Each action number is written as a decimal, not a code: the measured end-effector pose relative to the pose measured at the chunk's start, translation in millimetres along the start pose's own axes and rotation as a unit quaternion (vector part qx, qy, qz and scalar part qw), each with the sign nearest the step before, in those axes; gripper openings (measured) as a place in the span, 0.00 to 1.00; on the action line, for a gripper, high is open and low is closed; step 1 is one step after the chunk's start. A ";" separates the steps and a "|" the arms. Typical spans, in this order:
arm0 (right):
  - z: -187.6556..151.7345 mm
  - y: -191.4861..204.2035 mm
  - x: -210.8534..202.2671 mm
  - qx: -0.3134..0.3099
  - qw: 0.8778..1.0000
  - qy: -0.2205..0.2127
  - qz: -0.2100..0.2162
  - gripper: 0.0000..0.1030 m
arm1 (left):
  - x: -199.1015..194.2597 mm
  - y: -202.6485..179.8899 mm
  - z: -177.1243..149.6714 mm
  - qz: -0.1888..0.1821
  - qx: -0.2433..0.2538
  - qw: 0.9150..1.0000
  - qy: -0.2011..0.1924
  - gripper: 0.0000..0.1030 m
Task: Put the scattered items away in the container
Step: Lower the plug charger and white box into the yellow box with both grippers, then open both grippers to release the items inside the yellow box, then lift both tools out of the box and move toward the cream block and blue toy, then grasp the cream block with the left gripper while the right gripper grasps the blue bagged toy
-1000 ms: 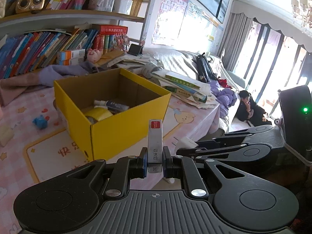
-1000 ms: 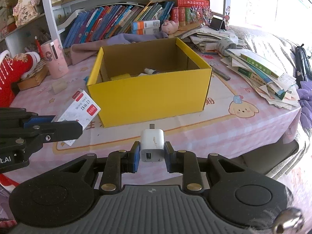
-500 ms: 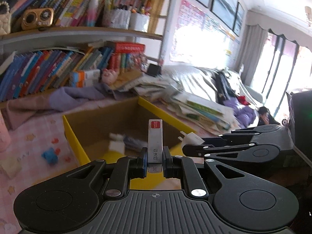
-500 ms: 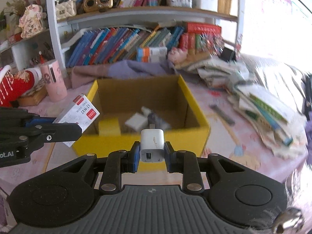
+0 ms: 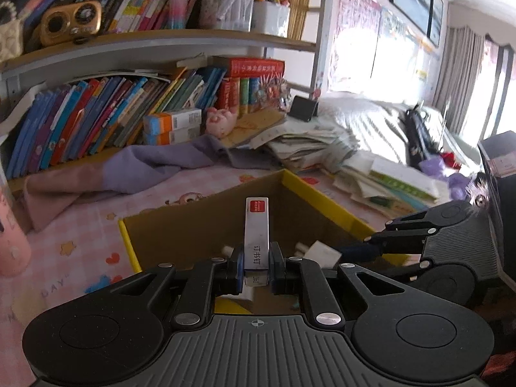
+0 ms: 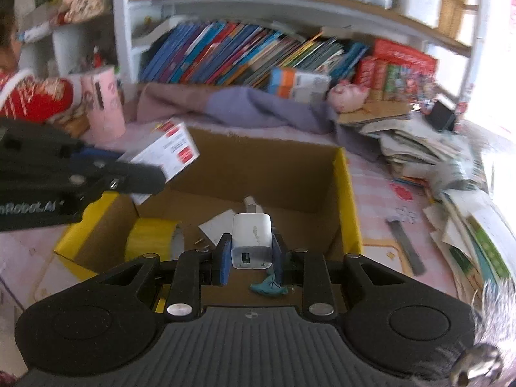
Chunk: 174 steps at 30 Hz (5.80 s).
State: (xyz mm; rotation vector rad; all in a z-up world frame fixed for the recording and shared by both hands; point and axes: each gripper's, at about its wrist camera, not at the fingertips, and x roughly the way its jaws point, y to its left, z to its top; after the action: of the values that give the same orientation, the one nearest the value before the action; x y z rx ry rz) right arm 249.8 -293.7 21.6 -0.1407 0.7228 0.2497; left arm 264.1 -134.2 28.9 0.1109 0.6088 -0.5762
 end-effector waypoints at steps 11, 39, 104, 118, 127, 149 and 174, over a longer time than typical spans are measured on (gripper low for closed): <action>10.9 -9.5 73.8 -0.079 0.988 0.113 0.072 0.23 | 68.8 6.3 2.6 0.029 0.046 0.994 0.092 0.13; 11.4 -12.6 67.6 -0.079 0.985 0.115 0.100 0.37 | 59.7 -9.9 1.1 0.078 0.073 0.990 0.096 0.60; -88.0 159.7 -100.7 0.102 0.986 -0.054 -0.123 0.50 | -180.1 44.5 -132.4 0.089 -0.024 0.996 -0.005 0.86; -103.7 210.0 -79.3 0.089 0.992 0.025 -0.081 0.52 | -186.7 71.5 -174.0 0.094 -0.052 0.992 0.066 0.87; -92.2 237.2 -65.1 0.056 0.996 0.040 -0.047 0.56 | -200.9 91.2 -185.6 0.118 -0.075 0.987 0.074 0.87; -52.3 254.4 -23.6 0.005 1.000 0.019 -0.008 0.54 | -188.0 134.9 -173.9 0.175 -0.102 0.977 0.065 0.87; 48.0 219.5 80.4 0.050 0.998 -0.011 -0.027 0.54 | -88.2 214.3 -113.0 0.200 -0.064 0.976 0.050 0.87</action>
State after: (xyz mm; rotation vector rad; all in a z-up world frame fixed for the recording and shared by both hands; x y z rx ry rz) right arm 278.3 -58.3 -5.6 -0.0622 0.7061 0.1622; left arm 263.7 117.3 -27.9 0.1370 0.6984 -0.1416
